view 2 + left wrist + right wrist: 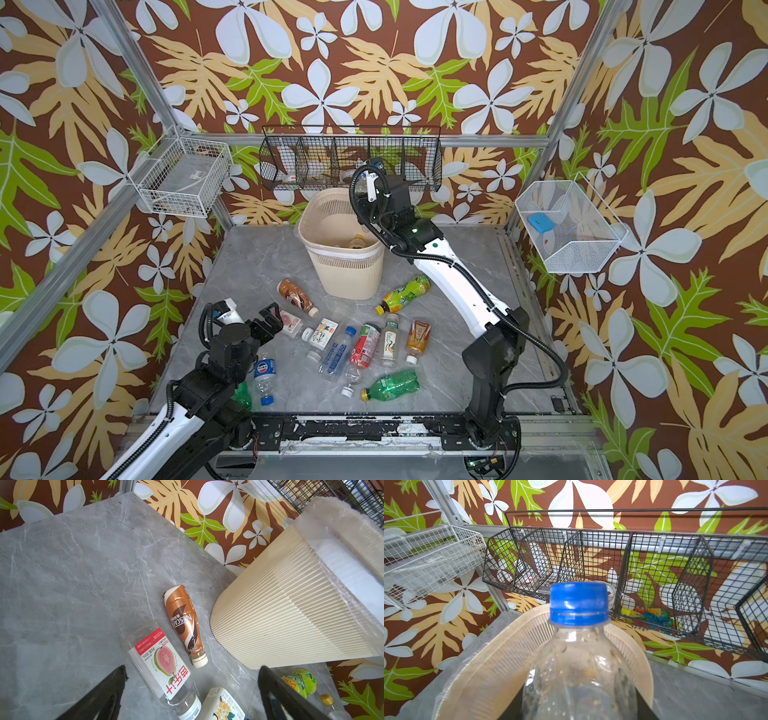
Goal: Throw the plastic bottles in the bin
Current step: Throw the plastic bottle into the trash bin.
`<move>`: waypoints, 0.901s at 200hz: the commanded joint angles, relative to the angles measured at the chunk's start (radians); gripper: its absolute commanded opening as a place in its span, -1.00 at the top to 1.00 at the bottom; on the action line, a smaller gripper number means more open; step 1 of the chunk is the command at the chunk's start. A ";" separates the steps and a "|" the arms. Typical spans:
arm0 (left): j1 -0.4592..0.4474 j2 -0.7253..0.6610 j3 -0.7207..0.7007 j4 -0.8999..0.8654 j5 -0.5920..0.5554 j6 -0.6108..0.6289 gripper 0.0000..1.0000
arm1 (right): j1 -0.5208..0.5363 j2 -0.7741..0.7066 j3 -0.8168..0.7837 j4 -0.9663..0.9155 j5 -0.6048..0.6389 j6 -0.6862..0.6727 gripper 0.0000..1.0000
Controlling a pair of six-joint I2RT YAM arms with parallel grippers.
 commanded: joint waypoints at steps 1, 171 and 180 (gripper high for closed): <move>0.003 -0.011 -0.005 -0.021 0.001 -0.016 -1.00 | 0.000 0.041 0.032 0.067 0.049 -0.079 0.11; 0.003 0.049 0.012 -0.032 0.052 -0.025 -1.00 | -0.009 -0.463 -0.613 0.365 0.066 -0.004 -0.99; 0.003 0.054 0.012 -0.036 0.062 -0.030 -1.00 | -0.011 -0.568 -0.766 0.409 0.088 0.039 -0.99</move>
